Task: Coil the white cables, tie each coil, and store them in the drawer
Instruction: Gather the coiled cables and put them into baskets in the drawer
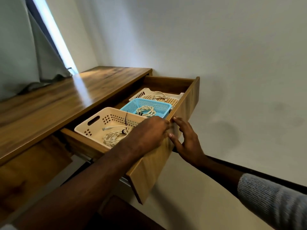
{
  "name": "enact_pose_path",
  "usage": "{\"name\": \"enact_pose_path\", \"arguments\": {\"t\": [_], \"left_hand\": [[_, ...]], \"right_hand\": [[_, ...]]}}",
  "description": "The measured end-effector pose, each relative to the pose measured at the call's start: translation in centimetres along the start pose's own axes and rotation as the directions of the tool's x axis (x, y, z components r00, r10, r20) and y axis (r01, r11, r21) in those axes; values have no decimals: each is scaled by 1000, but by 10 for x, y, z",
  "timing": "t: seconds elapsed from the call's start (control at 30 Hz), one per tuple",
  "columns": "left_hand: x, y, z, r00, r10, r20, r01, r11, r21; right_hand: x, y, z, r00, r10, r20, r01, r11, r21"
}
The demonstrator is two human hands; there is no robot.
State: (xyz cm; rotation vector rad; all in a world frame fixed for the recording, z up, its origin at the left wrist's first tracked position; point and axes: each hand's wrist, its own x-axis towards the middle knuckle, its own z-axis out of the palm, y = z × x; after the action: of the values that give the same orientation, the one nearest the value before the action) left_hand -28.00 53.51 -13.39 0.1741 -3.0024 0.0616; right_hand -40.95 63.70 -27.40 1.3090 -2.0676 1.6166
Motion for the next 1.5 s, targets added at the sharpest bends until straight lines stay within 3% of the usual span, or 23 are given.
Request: {"name": "enact_pose_path", "arguments": {"t": [0.13, 0.23, 0.33, 0.53, 0.7, 0.9, 1.5], "left_hand": [[-7, -34, 5, 999, -3, 52, -14, 949, 316], [-22, -54, 12, 999, -13, 47, -18, 797, 604], [-34, -71, 21, 996, -91, 13, 55, 702, 710], [-68, -127, 45, 976, -215, -33, 168, 649, 742], [-101, -167, 61, 937, -348, -31, 261, 641, 722], [-123, -200, 60, 895, -447, 15, 292, 610, 737], [-125, -242, 53, 912, -402, 87, 211, 638, 740]], "right_hand": [[23, -7, 35, 999, -41, 24, 41, 999, 1], [39, -9, 66, 997, -61, 47, 60, 998, 17], [53, -11, 95, 995, -67, 77, 66, 998, 17], [89, -28, 148, 988, -30, 153, 26, 999, 33], [112, -36, 188, 953, -60, 298, 63, 998, 0], [136, -54, 230, 920, -8, 392, 21, 999, -29], [160, -69, 268, 881, 106, 462, -56, 991, -120]]}}
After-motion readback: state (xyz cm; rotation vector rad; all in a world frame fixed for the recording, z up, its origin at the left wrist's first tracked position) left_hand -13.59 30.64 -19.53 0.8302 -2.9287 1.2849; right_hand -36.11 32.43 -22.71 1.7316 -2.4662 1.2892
